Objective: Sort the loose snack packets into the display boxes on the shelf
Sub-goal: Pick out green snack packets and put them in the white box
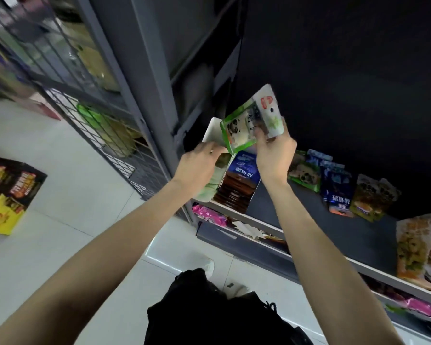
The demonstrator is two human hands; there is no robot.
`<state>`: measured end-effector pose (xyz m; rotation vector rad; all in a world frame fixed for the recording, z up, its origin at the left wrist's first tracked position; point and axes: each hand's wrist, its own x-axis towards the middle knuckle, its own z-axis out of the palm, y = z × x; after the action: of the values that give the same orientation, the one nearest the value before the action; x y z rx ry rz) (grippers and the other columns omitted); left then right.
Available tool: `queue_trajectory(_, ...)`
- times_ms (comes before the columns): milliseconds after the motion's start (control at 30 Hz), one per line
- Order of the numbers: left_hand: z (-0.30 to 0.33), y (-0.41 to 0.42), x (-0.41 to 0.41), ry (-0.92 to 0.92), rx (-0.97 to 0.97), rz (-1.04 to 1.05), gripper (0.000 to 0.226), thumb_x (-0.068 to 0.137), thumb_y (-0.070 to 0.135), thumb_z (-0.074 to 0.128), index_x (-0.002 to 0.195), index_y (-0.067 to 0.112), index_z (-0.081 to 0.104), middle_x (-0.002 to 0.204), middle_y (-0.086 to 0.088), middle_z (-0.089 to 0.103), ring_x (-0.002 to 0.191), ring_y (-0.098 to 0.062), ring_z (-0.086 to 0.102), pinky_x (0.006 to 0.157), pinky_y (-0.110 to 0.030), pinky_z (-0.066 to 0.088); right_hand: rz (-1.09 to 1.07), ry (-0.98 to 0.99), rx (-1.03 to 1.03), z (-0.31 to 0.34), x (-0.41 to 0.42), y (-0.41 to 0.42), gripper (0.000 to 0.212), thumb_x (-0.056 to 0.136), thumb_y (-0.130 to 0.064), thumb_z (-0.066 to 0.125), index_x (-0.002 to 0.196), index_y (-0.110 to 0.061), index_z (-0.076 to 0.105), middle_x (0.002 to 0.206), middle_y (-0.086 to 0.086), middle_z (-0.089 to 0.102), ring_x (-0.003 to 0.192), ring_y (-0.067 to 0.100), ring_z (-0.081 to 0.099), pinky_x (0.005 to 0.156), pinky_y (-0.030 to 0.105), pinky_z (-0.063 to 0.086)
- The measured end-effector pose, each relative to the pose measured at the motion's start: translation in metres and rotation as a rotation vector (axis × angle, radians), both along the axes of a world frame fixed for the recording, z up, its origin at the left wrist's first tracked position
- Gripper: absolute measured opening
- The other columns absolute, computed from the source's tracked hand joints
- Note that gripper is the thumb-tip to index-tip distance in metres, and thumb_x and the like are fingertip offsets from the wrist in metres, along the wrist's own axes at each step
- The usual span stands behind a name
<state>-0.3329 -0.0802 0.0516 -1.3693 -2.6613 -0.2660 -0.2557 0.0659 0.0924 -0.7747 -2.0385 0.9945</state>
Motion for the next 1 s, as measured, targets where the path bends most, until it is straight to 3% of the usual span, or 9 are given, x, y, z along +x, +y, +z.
queue_trajectory(133,0.003,0.006,-0.01,0.024,-0.093,0.023,0.041,0.051,0.008,0.083,0.083,0.025,0.064,0.056,0.006,0.058,0.041,-0.014,0.055,0.034,-0.017,0.027,0.197,-0.155,0.341,-0.019,-0.025,-0.001,0.027,0.085,-0.003,0.061,0.112,-0.001,0.063,0.078,0.017,0.069,0.065,0.033,0.066,0.054,0.027,0.046)
queue_trajectory(233,-0.004,-0.001,-0.011,0.004,-0.089,-0.055,0.027,0.063,0.005,0.079,0.079,0.023,0.068,0.068,0.006,0.065,0.052,-0.016,0.061,0.037,-0.021,0.04,0.388,-0.406,0.346,-0.033,-0.032,0.0,0.023,0.091,-0.013,0.056,0.111,-0.01,0.066,0.091,0.012,0.071,0.08,0.031,0.066,0.067,0.036,0.053)
queue_trajectory(300,-0.007,-0.007,-0.01,0.027,-0.061,-0.11,0.03,0.056,0.004,0.082,0.075,0.024,0.069,0.068,0.007,0.066,0.052,-0.015,0.061,0.037,-0.02,0.04,0.387,-0.41,0.373,-0.037,-0.033,0.0,0.018,0.091,-0.018,0.055,0.101,-0.013,0.068,0.092,0.006,0.071,0.081,0.027,0.065,0.069,0.039,0.052)
queue_trajectory(367,-0.005,-0.01,-0.009,0.039,-0.046,-0.14,0.036,0.046,0.001,0.085,0.07,0.024,0.07,0.064,0.008,0.065,0.048,-0.014,0.059,0.035,-0.017,0.036,0.345,-0.384,0.455,-0.04,-0.034,-0.004,0.015,0.088,-0.016,0.057,0.093,-0.011,0.07,0.086,0.005,0.071,0.076,0.027,0.065,0.063,0.036,0.051)
queue_trajectory(467,-0.004,-0.012,-0.009,0.055,-0.049,-0.144,0.04,0.04,0.001,0.086,0.067,0.025,0.07,0.061,0.009,0.064,0.044,-0.014,0.057,0.035,-0.015,0.032,0.355,-0.539,0.578,-0.047,-0.036,-0.011,0.016,0.087,-0.011,0.056,0.091,-0.013,0.071,0.079,0.009,0.07,0.076,0.033,0.063,0.058,0.031,0.044)
queue_trajectory(600,-0.012,-0.011,-0.011,0.055,-0.024,-0.114,0.039,0.041,0.003,0.088,0.068,0.025,0.07,0.055,0.007,0.061,0.042,-0.016,0.057,0.035,-0.016,0.034,0.382,-0.498,0.658,-0.053,-0.03,-0.015,0.021,0.065,0.002,0.072,0.076,-0.015,0.076,0.062,0.012,0.066,0.069,0.034,0.062,0.061,0.034,0.049)
queue_trajectory(767,-0.004,-0.015,-0.001,0.019,0.201,-0.075,0.016,0.068,0.02,0.077,0.069,0.02,0.062,0.062,0.006,0.062,0.05,-0.016,0.059,0.039,-0.021,0.041,0.463,-0.431,0.393,-0.056,-0.003,-0.005,0.031,0.082,-0.005,0.063,0.11,-0.016,0.07,0.103,0.006,0.07,0.108,0.026,0.054,0.089,0.036,0.045)
queue_trajectory(867,0.012,-0.014,0.018,-0.064,0.371,-0.063,0.019,0.083,0.033,0.058,0.074,0.017,0.052,0.066,0.006,0.056,0.056,-0.013,0.053,0.043,-0.025,0.042,0.388,-0.308,0.342,-0.058,0.032,0.007,0.027,0.087,-0.005,0.058,0.11,-0.014,0.068,0.104,0.002,0.069,0.104,0.021,0.056,0.088,0.03,0.045)
queue_trajectory(1000,0.022,0.01,0.065,-0.285,0.527,-0.177,0.013,0.087,0.027,0.055,0.088,0.014,0.055,0.077,0.006,0.058,0.072,-0.011,0.054,0.062,-0.024,0.045,0.228,-0.308,0.237,-0.076,0.091,0.042,0.026,0.088,-0.003,0.056,0.108,-0.015,0.068,0.094,0.004,0.069,0.088,0.02,0.061,0.073,0.031,0.051)
